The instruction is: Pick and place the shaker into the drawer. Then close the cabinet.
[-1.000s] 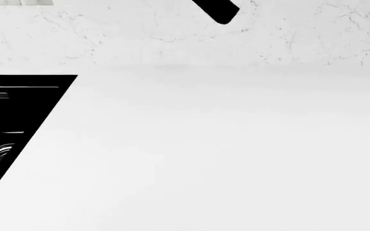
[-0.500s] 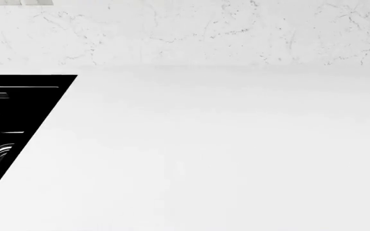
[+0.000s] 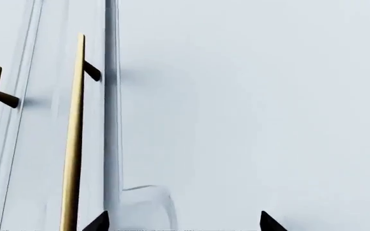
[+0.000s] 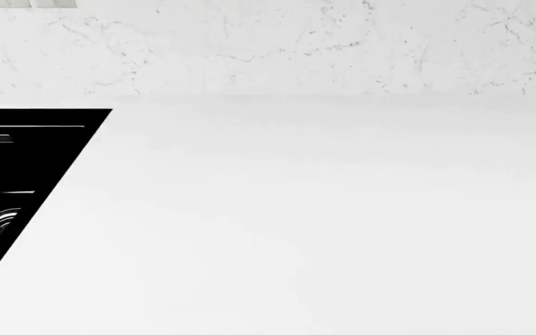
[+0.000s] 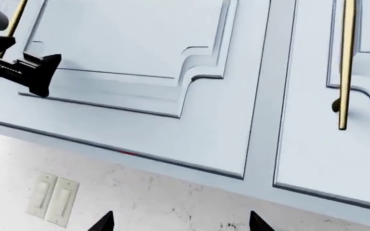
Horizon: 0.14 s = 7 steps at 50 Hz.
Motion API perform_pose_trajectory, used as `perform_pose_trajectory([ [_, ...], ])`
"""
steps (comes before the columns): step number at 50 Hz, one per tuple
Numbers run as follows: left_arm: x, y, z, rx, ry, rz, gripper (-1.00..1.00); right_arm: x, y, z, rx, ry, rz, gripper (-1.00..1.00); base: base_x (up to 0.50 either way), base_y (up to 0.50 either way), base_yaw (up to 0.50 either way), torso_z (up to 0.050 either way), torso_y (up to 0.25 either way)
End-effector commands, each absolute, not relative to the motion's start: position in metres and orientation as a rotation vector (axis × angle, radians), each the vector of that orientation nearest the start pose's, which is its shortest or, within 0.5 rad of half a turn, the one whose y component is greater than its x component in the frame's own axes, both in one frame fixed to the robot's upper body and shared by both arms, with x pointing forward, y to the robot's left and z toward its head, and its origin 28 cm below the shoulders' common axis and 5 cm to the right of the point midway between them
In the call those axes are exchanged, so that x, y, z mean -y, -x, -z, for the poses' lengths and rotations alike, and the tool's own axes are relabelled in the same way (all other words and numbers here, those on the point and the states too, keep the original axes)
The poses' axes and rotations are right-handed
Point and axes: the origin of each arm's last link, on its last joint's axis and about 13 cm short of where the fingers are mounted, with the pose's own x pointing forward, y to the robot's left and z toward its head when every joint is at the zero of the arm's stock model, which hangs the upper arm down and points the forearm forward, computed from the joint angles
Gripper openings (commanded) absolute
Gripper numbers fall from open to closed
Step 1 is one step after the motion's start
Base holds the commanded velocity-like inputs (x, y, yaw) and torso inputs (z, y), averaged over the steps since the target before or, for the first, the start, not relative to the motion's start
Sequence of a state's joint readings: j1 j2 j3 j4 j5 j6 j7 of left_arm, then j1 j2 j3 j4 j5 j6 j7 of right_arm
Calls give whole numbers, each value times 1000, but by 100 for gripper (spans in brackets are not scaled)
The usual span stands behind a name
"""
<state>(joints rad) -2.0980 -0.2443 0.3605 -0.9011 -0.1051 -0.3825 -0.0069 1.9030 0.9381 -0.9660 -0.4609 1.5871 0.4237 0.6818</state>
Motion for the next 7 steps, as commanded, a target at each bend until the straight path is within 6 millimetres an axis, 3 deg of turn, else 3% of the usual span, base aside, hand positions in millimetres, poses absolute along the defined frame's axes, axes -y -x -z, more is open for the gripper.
perform_pose_trajectory([
  [1,-264,-368,-511,486,-175,157,100,109,-186,-422,667,56,-460,100,0,0,0,0,0],
  [2,-254,-359,-527,544,-191,223,100,109,-185,-421,675,38,-475,100,0,0,0,0,0],
  [3,-250,-366,-510,459,-161,281,100,109,-184,-420,681,24,-485,100,0,0,0,0,0],
  [4,-249,-380,-471,323,-110,328,100,110,-183,-418,685,12,-494,100,0,0,0,0,0],
  [5,-243,-378,-456,254,-72,371,100,111,-182,-417,688,0,-502,100,0,0,0,0,0],
  [7,-223,-351,-459,209,-26,466,100,112,-182,-414,693,-22,-517,100,0,0,0,0,0],
])
